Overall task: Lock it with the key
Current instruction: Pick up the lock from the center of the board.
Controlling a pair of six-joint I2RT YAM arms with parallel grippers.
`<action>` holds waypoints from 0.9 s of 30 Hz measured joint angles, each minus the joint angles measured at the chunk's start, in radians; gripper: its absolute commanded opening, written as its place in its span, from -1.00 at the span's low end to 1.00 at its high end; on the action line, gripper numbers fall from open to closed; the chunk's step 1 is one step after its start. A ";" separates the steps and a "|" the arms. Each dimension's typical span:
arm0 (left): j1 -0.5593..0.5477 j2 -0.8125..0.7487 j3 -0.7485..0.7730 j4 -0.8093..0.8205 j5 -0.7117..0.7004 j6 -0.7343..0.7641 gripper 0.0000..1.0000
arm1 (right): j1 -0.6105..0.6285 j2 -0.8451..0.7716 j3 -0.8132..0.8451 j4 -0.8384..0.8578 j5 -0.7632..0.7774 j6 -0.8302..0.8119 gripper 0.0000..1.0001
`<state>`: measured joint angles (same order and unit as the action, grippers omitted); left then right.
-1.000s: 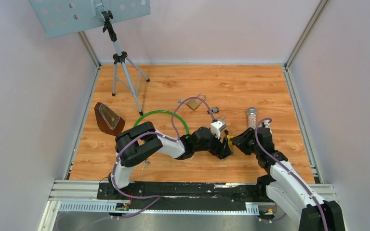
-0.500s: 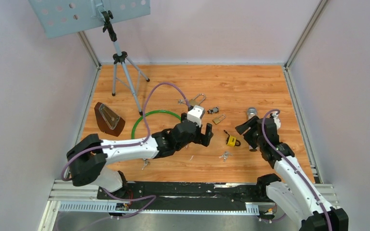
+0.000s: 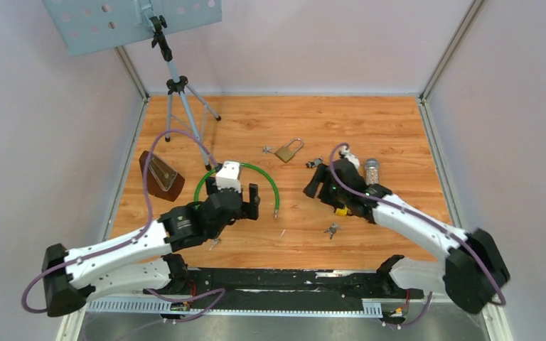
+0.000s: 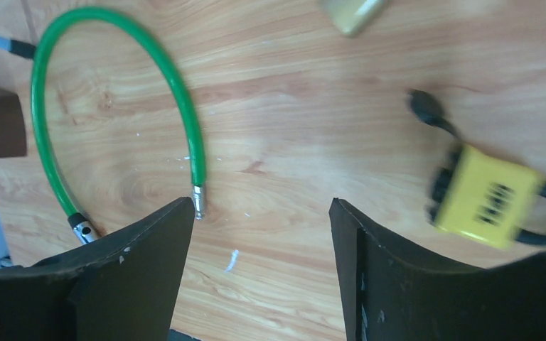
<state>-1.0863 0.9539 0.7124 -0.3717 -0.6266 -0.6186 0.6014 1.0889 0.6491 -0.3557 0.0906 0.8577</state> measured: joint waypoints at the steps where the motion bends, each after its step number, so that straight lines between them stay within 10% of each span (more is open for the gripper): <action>1: 0.001 -0.047 -0.008 -0.032 -0.009 -0.013 1.00 | 0.037 0.074 0.045 0.005 0.014 -0.004 0.40; 16: 0.013 -0.372 -0.089 -0.355 -0.018 -0.169 1.00 | 0.210 0.811 0.616 -0.046 0.118 -0.199 0.21; 27: 0.013 -0.437 -0.090 -0.378 -0.019 -0.159 1.00 | 0.290 0.969 0.811 -0.209 0.232 -0.285 -0.83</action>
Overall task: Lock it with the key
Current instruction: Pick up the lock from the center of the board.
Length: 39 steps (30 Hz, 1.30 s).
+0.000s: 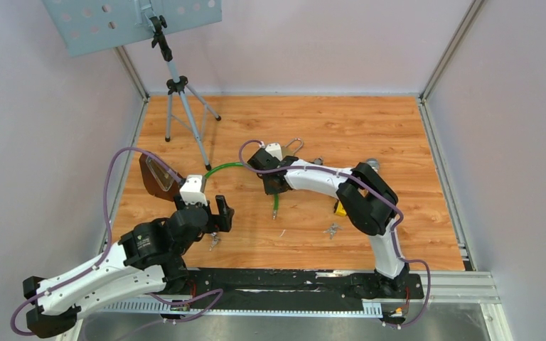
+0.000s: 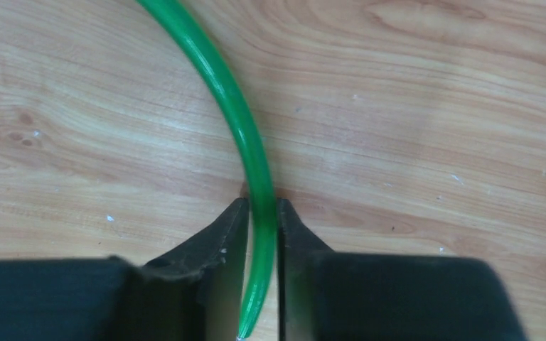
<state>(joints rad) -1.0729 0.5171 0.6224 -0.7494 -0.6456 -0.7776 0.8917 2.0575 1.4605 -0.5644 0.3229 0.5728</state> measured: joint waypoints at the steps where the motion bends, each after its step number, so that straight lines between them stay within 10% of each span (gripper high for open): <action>1: 0.000 0.000 -0.001 0.000 0.000 0.002 1.00 | 0.000 0.001 0.002 -0.006 0.005 -0.005 -0.97; 13: 0.000 0.025 -0.043 0.063 -0.002 0.027 1.00 | 0.005 -0.042 -0.032 -0.051 0.219 -0.114 -1.00; 25: 0.015 0.218 -0.057 0.212 -0.054 0.003 1.00 | 0.034 -0.667 -0.381 0.234 0.342 -0.334 -1.00; 39: 0.229 0.573 -0.144 0.686 0.045 0.018 0.94 | 0.050 -0.928 -0.596 0.464 0.229 -0.467 -1.00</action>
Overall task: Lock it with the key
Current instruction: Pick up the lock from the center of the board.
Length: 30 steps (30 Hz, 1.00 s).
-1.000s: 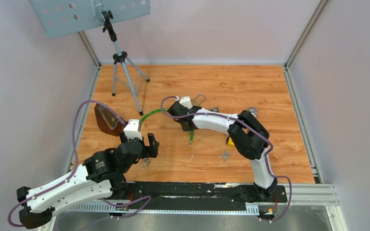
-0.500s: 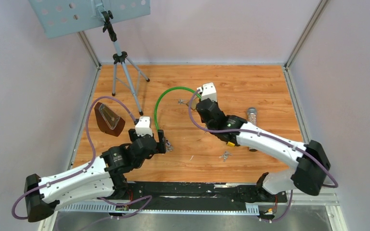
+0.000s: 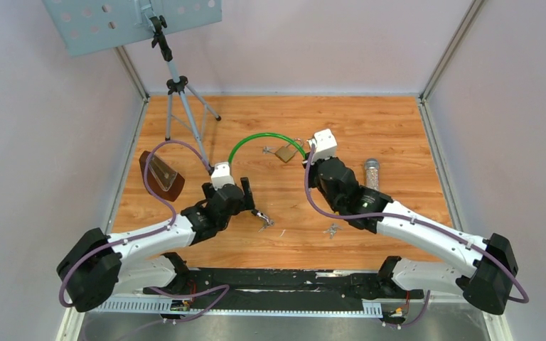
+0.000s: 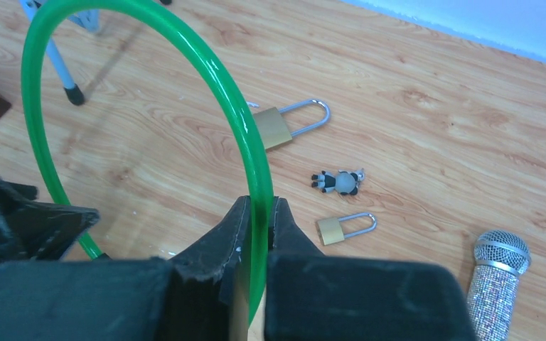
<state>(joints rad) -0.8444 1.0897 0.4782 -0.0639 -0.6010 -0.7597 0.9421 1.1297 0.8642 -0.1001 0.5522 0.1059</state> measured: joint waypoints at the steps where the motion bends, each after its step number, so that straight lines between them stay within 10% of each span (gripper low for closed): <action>1: 0.005 0.016 -0.015 0.040 -0.003 0.001 0.93 | 0.000 -0.010 0.000 0.002 -0.005 0.001 -1.00; 21: 0.021 0.179 -0.247 0.626 0.068 -0.159 0.24 | 0.000 -0.058 0.000 0.007 -0.049 0.096 -1.00; 30: 0.021 0.251 -0.235 0.670 0.041 -0.247 -0.52 | 0.000 -0.058 0.001 0.000 -0.048 0.130 -1.00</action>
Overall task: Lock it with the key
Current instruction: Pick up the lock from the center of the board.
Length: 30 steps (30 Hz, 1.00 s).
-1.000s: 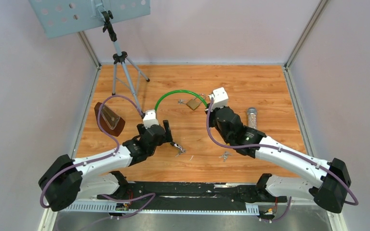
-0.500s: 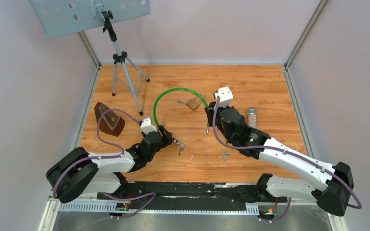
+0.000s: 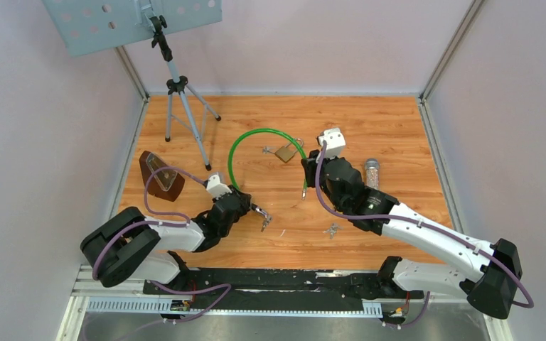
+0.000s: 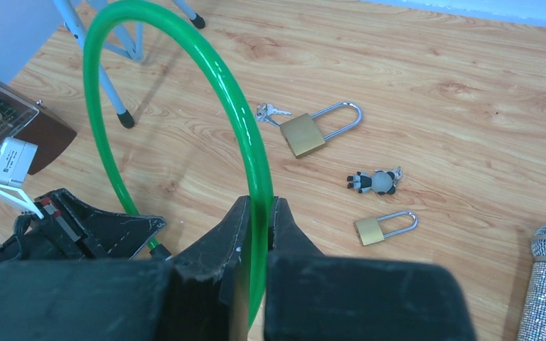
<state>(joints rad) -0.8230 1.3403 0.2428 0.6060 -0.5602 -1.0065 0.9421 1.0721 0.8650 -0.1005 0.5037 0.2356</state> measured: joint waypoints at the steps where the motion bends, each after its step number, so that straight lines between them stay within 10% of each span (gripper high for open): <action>1: 0.000 0.005 0.005 -0.006 0.002 -0.023 -0.66 | 0.000 0.002 0.000 0.000 0.001 0.007 -1.00; 4: 0.001 0.010 0.018 -0.004 0.010 -0.083 -0.99 | 0.000 0.016 0.007 0.001 0.016 0.037 -1.00; 30: 0.014 -0.423 0.411 -0.778 0.122 -0.326 -1.00 | 0.130 0.165 0.095 0.430 0.202 -0.070 -1.00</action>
<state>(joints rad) -0.8085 0.9169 0.6537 -0.1722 -0.4377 -1.3323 1.0721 1.2369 0.9600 0.3298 0.7055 0.1654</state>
